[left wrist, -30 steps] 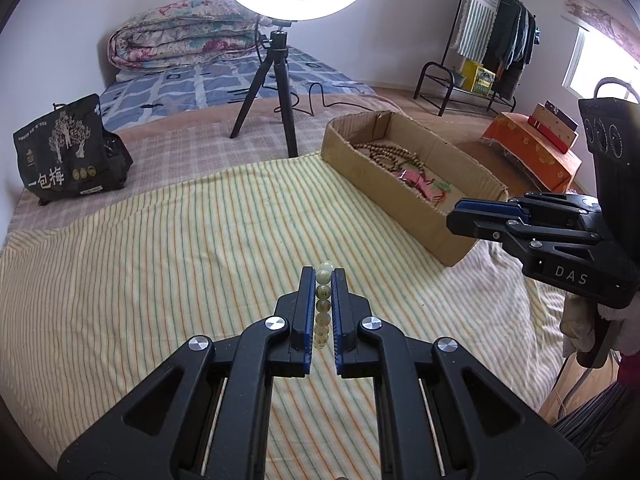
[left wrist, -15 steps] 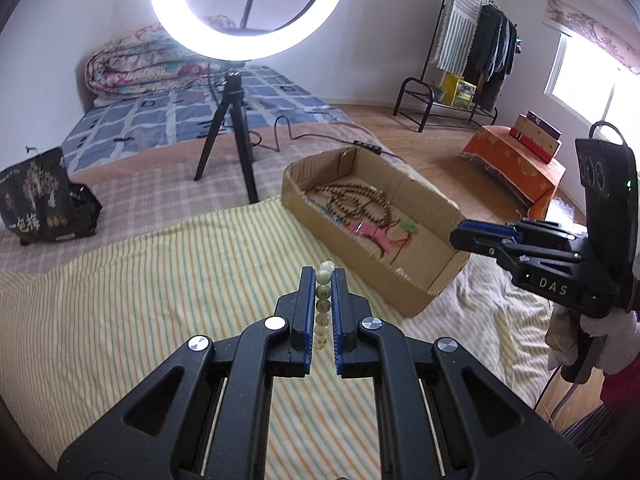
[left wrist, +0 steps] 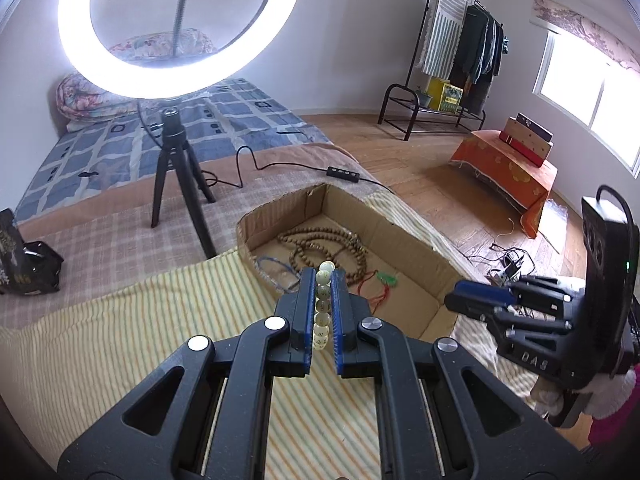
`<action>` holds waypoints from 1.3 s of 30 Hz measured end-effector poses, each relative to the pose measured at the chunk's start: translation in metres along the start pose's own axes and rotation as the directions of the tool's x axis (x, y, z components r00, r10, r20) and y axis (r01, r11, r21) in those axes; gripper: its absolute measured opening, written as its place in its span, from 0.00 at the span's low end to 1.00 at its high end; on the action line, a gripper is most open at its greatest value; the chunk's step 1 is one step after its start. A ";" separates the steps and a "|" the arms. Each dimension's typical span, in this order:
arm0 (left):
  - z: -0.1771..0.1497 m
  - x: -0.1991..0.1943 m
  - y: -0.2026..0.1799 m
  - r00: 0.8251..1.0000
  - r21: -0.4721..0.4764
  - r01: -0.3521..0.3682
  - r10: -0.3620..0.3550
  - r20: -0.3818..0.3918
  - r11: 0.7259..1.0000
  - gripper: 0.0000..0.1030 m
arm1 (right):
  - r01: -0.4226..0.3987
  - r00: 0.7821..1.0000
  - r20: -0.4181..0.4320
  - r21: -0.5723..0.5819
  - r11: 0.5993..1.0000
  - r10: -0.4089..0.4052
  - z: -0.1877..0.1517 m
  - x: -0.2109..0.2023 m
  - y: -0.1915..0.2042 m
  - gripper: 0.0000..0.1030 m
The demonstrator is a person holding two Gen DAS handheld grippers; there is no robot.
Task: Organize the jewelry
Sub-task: 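Lift the bracelet with the left tool while the right tool carries the earring to the box, then open the left tool to drop the bracelet in the box while the right tool releases the earring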
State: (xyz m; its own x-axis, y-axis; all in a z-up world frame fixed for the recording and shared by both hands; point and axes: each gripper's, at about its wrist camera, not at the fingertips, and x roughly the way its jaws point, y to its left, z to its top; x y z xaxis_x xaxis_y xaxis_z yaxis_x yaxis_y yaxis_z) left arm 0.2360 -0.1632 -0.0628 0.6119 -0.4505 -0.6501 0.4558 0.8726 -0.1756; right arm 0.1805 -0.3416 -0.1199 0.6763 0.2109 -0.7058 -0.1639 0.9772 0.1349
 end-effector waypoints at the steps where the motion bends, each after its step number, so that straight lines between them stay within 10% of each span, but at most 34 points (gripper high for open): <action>1: 0.004 0.005 -0.002 1.000 -0.001 0.003 -0.003 -0.001 1.000 0.05 | 0.001 1.000 -0.001 0.003 1.000 -0.001 0.000 0.001 -0.001 0.16; 27: 0.027 0.045 -0.031 0.999 0.036 -0.048 0.048 -0.007 0.998 0.06 | 0.028 1.000 -0.007 0.048 0.998 -0.028 0.002 0.012 -0.012 0.29; 31: 0.028 0.038 -0.027 0.997 0.013 -0.067 0.067 0.025 0.998 0.68 | 0.053 0.999 0.001 0.047 0.998 -0.053 0.001 0.010 -0.011 0.55; 39: 0.030 0.028 -0.016 0.992 -0.019 -0.119 0.120 0.044 0.993 0.74 | 0.119 0.993 0.024 0.033 0.992 -0.120 0.001 0.003 -0.008 0.85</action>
State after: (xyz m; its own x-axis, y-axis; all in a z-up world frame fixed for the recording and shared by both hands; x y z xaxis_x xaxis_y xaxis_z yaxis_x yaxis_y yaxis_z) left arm 0.2652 -0.1956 -0.0564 0.6903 -0.3503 -0.6331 0.3674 0.9235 -0.1104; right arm 0.1844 -0.3487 -0.1224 0.7079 0.0927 -0.7002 -0.0584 0.9956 0.0727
